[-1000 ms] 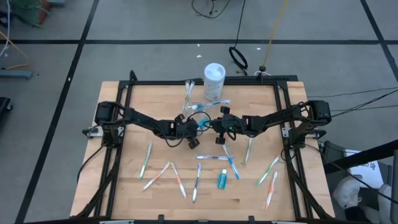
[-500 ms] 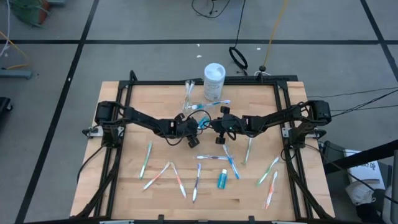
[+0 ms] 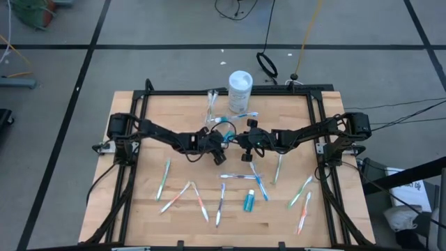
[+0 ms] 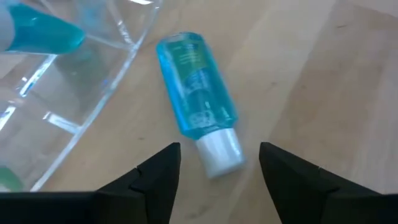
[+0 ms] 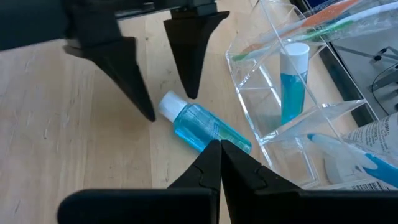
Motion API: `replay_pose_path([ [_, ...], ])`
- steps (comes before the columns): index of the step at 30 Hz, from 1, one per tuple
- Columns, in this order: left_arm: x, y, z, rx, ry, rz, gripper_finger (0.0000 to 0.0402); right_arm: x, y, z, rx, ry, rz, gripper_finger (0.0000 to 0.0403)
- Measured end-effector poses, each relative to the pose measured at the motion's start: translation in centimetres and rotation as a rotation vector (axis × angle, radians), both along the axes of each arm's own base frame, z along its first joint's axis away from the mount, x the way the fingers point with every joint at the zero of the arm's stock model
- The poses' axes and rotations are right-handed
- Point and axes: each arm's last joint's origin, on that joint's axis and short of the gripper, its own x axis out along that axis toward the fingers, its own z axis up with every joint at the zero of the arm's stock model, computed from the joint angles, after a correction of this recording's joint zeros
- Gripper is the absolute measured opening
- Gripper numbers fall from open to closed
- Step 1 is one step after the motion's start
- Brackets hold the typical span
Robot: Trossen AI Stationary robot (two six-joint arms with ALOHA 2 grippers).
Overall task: Pick & Place toothbrushing station
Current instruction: Put the blue mouthwash into the transparent organizer
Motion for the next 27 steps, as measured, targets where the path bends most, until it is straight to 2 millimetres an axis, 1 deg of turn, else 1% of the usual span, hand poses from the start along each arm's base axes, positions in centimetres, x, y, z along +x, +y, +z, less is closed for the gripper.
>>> replay_pose_path([
  [2, -0.1, 0.4, 0.0, 0.0, 0.005, 0.011, 0.0214, 0.0, 0.0, 0.0, 0.0, 0.0, 0.0, 0.0],
  [4, -0.1, 0.9, -0.1, -0.006, 0.01, 0.02, 0.0194, 0.0, 0.0, 0.0, 0.0, 0.0, 0.0, 0.0],
  [8, -0.2, 1.4, -0.1, -0.029, 0.016, 0.01, 0.0141, 0.0, 0.0, 0.0, 0.0, 0.0, 0.0, 0.0],
  [12, -0.2, 1.5, -0.1, -0.021, 0.02, -0.016, 0.009, 0.0, 0.0, 0.0, 0.0, 0.0, 0.0, 0.0],
  [13, -0.2, 1.5, 0.0, -0.012, 0.025, -0.03, 0.0082, 0.0, 0.0, 0.0, 0.0, 0.0, 0.0, 0.0],
  [16, -0.5, 1.4, 0.7, 0.004, 0.058, -0.087, 0.0081, -0.1, 0.0, -0.1, -0.003, 0.015, 0.003, 0.0],
  [18, -0.9, 1.3, 2.2, 0.023, 0.085, -0.113, 0.0081, -0.3, 0.0, -0.4, -0.01, 0.062, 0.008, 0.0],
  [20, -1.3, 1.3, 4.3, 0.054, 0.109, -0.126, 0.0082, -0.7, 0.0, -0.8, -0.009, 0.12, 0.012, 0.0],
  [23, -1.9, 1.3, 8.1, 0.131, 0.177, -0.203, 0.0094, -1.1, 0.1, -1.3, 0.015, 0.173, -0.001, 0.0],
  [27, -1.8, 1.0, 13.7, 0.311, 0.309, -0.386, 0.0092, -1.5, 0.4, -1.8, 0.067, 0.185, -0.035, 0.0],
])
